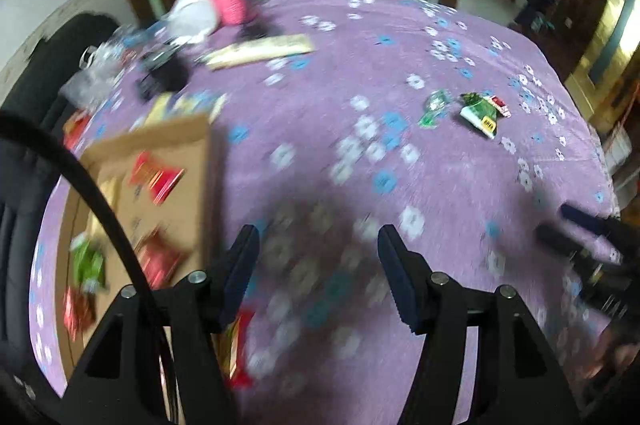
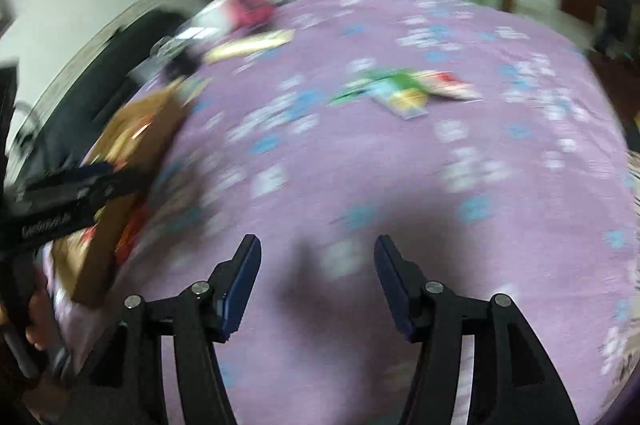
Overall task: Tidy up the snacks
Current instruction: 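Withdraw both open tools from the box toward the remaining snacks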
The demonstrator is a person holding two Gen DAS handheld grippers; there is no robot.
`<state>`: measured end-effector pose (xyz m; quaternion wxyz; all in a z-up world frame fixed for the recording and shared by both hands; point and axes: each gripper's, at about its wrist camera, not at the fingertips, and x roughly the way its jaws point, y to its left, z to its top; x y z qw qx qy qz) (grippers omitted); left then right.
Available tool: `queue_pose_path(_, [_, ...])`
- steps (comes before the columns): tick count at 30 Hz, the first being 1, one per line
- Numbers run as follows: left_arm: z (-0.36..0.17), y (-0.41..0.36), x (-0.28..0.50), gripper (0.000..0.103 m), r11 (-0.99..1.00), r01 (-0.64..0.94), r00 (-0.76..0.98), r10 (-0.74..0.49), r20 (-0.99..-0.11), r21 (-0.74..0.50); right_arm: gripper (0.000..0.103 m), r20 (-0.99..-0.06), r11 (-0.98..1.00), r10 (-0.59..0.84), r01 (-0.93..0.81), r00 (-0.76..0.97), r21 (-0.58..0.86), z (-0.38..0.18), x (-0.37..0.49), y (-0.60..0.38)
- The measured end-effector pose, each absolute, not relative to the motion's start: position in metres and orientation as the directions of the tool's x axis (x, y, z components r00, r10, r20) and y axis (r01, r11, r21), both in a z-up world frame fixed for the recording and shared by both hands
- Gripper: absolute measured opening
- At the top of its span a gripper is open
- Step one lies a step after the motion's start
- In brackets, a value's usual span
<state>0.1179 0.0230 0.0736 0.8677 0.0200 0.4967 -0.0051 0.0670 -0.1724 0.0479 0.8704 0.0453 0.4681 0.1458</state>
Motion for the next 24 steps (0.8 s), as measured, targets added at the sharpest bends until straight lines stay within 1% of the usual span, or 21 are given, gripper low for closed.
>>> queue_pose_path(6, [0.059, -0.010, 0.181, 0.063, 0.988, 0.101, 0.497, 0.048, -0.866, 0.113, 0.063, -0.771, 0.973, 0.231, -0.124, 0.593, 0.196, 0.053, 0.126, -0.221])
queue_pose_path(8, [0.055, -0.013, 0.199, 0.063, 0.990, 0.104, 0.484, 0.033, -0.875, 0.095, 0.063, -0.774, 0.981, 0.193, -0.098, 0.604, 0.168, 0.049, 0.147, -0.229])
queue_pose_path(11, [0.051, -0.013, 0.220, 0.063, 0.994, 0.089, 0.460, 0.009, -0.888, 0.057, 0.063, -0.789, 0.984, 0.176, -0.106, 0.588, 0.141, 0.040, 0.177, -0.232])
queue_pose_path(15, [0.047, -0.020, 0.243, 0.063, 0.994, 0.084, 0.451, 0.024, -0.892, 0.069, 0.063, -0.797, 0.977, 0.211, -0.089, 0.567, 0.195, 0.033, 0.213, -0.236])
queue_pose_path(17, [0.045, -0.025, 0.256, 0.063, 0.993, 0.085, 0.447, 0.037, -0.894, 0.084, 0.063, -0.801, 0.977, 0.205, -0.066, 0.563, 0.203, 0.028, 0.229, -0.236])
queue_pose_path(20, [0.041, -0.027, 0.275, 0.063, 0.996, 0.069, 0.425, 0.028, -0.905, 0.063, 0.063, -0.841, 0.984, 0.173, -0.062, 0.513, 0.164, 0.017, 0.249, -0.230])
queue_pose_path(24, [0.038, -0.029, 0.298, 0.063, 0.999, 0.041, 0.407, -0.008, -0.913, 0.009, 0.063, -0.876, 0.989, 0.139, -0.118, 0.463, 0.095, 0.009, 0.252, -0.224])
